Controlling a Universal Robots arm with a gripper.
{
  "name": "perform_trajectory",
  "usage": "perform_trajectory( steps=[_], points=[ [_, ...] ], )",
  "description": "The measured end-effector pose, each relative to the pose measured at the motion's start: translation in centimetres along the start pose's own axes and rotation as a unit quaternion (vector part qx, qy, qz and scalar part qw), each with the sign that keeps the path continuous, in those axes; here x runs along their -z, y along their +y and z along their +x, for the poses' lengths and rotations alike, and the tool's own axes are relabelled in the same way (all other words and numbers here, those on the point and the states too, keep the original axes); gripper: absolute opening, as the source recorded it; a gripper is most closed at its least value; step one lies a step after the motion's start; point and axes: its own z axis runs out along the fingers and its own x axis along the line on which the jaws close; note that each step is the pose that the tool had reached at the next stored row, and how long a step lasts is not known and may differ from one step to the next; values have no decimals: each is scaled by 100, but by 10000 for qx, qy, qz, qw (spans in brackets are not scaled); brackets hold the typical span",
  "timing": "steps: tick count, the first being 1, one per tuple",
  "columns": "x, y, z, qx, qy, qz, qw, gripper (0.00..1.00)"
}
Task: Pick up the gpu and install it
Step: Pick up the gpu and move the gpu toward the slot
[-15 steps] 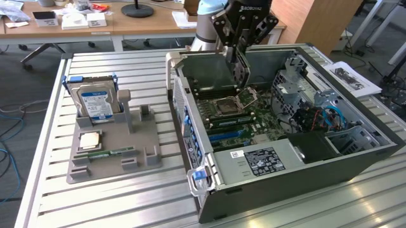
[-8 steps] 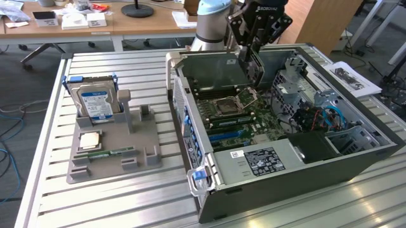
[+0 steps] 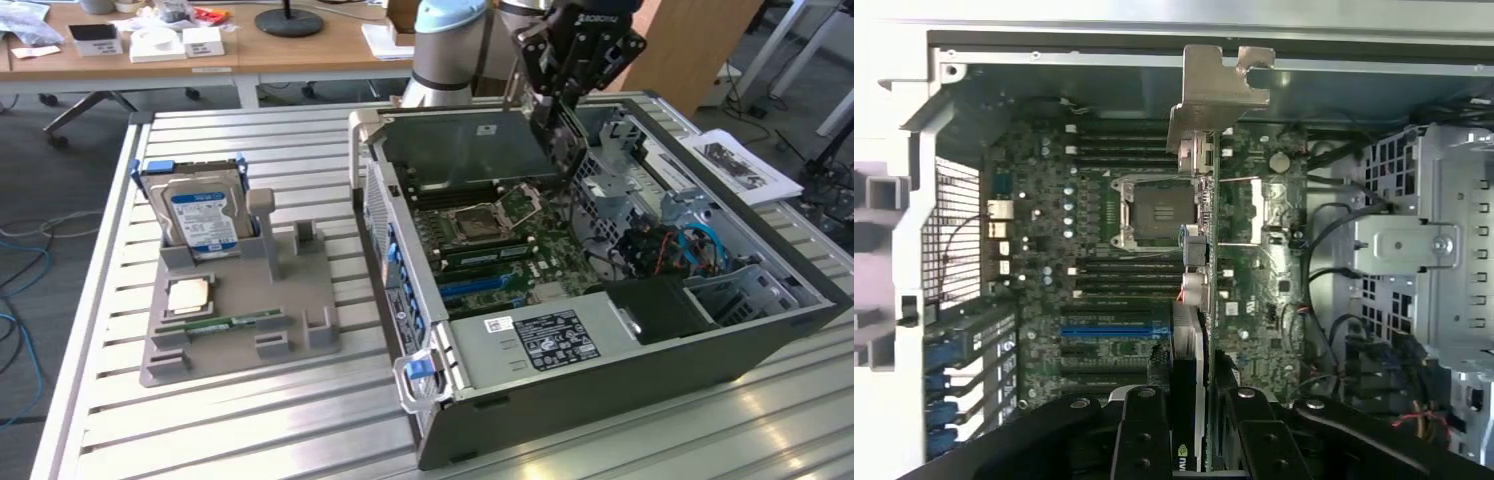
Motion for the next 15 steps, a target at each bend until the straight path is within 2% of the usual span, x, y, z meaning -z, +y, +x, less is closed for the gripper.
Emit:
perform_trajectory(
  steps=[10, 15],
  points=[
    [-11, 8, -426, 0, 0, 0, 10000, 27],
    [-12, 9, -482, 0, 0, 0, 10000, 27]
  ],
)
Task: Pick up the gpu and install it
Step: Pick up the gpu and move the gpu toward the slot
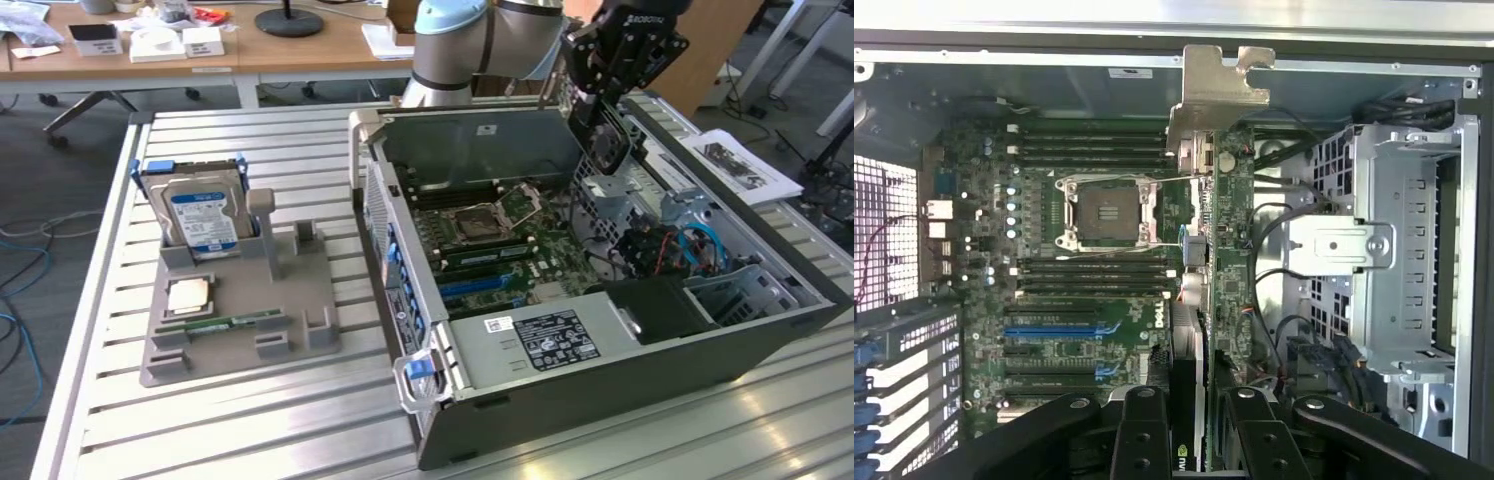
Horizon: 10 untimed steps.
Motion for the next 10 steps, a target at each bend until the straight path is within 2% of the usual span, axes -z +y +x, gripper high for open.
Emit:
perform_trajectory(
  steps=[10],
  points=[
    [0, 0, 0, 0, 0, 0, 10000, 27]
  ],
)
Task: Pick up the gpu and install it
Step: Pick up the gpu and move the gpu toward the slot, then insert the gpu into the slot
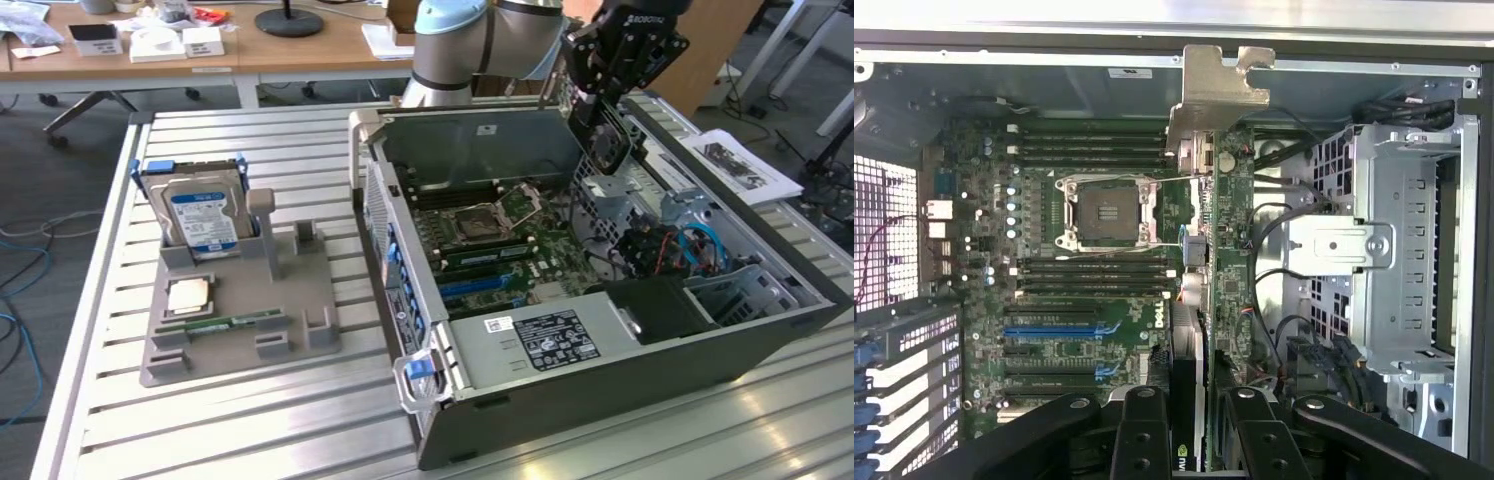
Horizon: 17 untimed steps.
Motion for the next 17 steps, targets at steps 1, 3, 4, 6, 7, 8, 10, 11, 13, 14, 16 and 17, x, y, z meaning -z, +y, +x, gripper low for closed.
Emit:
perform_trajectory(
  steps=[1, 3, 4, 6, 7, 8, 10, 11, 13, 14, 16, 17],
  points=[
    [0, 0, 0, 0, 0, 0, 10000, 27],
    [-1, 0, -13, 1, 0, 0, 10000, 27],
    [-1, 1, -28, 0, 0, 0, 10000, 27],
    [-1, 1, -54, 0, 0, 0, 10000, 27],
    [-2, 1, -66, 0, 0, 0, 10000, 27],
    [-2, 2, -72, 1, 0, 0, 10000, 27],
    [-2, 1, -73, -1, 0, 0, 10000, 27],
    [-2, 1, -74, 0, 0, 0, 10000, 27],
    [-2, 1, -75, 0, 0, 0, 10000, 27],
    [-2, 1, -75, 0, 0, 0, 10000, 27],
    [-2, 1, -75, 0, 0, 0, 10000, 27],
    [-2, 1, -74, 0, 0, 0, 10000, 27]
  ],
)
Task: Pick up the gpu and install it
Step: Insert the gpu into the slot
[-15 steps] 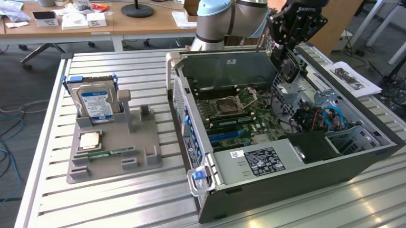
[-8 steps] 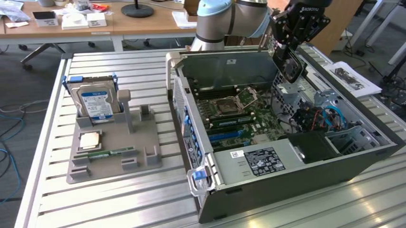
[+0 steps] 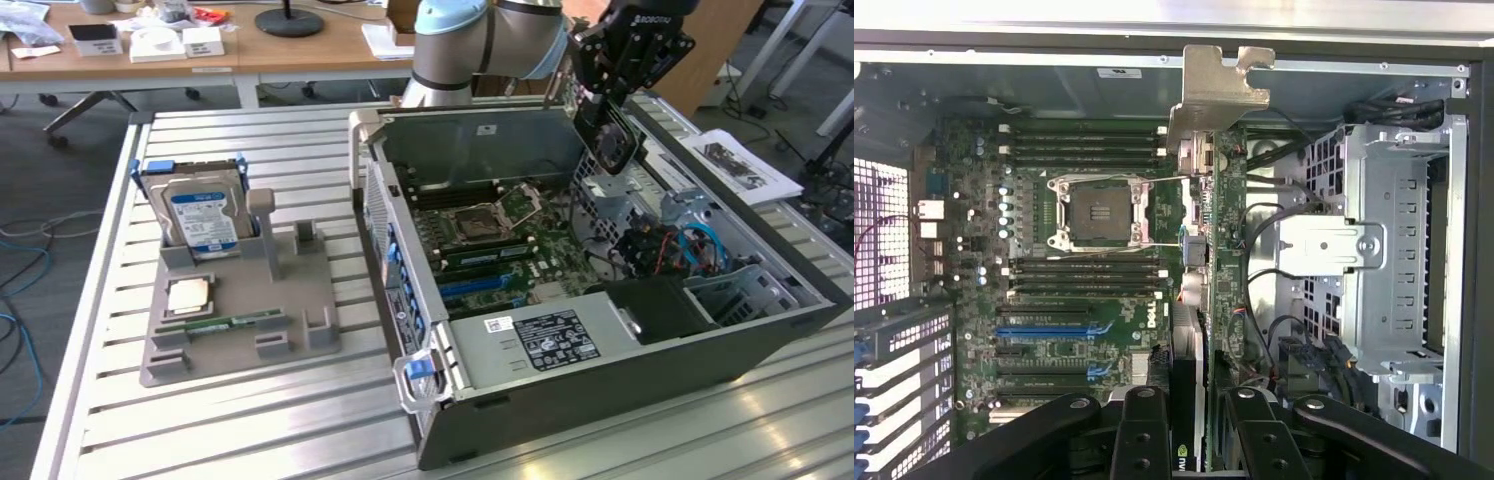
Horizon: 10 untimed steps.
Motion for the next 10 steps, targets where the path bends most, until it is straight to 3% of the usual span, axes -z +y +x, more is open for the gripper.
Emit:
perform_trajectory(
  steps=[6, 10],
  points=[
    [0, 0, 0, 3, 0, 0, 10000, 27],
    [-1, 0, 0, 179, 8, -4, 9998, 27]
  ],
)
